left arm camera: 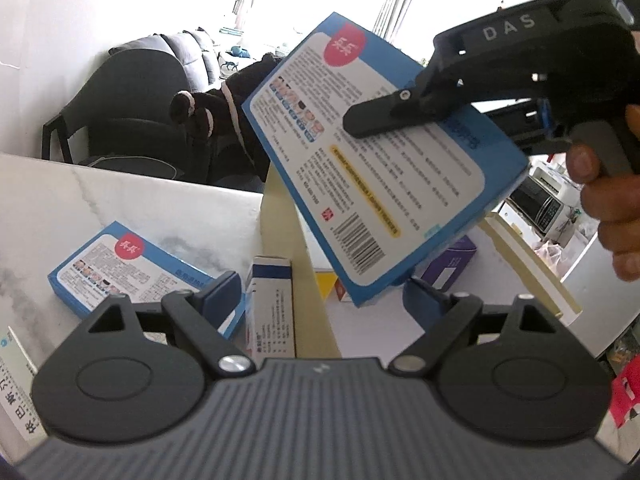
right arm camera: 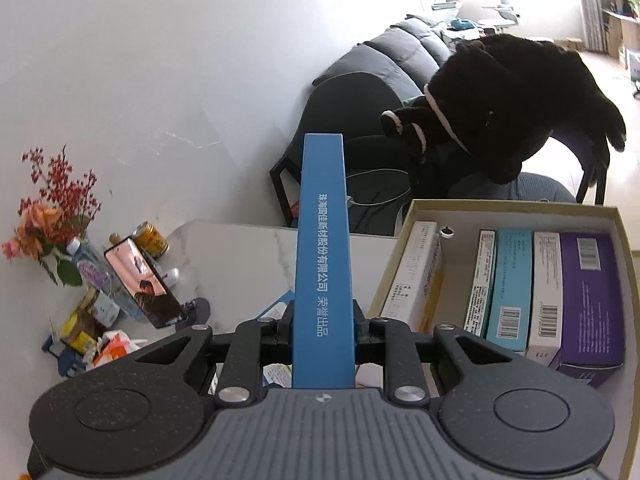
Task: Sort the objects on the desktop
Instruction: 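Carry the blue box with the right tool over the deep box, then lower the blue box into the deep box with the right tool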
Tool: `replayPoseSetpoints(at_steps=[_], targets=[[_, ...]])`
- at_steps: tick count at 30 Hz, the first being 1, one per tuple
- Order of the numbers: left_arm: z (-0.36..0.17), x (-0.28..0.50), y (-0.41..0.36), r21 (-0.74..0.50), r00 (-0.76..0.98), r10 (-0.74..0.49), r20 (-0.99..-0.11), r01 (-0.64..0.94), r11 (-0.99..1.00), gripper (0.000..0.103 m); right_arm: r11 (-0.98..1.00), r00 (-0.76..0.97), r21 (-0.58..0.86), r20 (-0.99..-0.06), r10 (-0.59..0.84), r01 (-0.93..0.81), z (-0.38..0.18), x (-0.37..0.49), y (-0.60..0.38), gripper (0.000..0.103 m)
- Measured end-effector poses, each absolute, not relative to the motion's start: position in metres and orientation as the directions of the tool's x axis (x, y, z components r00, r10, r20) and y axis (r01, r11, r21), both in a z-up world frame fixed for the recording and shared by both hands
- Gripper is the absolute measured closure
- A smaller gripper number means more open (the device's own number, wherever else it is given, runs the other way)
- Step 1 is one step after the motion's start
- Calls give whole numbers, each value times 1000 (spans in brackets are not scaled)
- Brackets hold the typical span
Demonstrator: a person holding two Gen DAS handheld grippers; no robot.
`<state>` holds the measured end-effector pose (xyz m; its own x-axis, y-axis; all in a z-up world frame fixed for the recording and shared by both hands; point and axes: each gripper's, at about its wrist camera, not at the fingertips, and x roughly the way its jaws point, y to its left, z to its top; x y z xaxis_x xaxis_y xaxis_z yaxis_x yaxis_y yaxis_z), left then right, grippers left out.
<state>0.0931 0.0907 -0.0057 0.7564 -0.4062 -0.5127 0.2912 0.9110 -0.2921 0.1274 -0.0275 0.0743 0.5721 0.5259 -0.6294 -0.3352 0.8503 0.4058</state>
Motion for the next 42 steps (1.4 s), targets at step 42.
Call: replayPoseSetpoints(at_steps=[42], targets=[[-4, 97, 107, -291, 769, -364, -525, 240, 926, 14, 913, 632, 407, -714, 302, 23, -1, 184, -59, 77]])
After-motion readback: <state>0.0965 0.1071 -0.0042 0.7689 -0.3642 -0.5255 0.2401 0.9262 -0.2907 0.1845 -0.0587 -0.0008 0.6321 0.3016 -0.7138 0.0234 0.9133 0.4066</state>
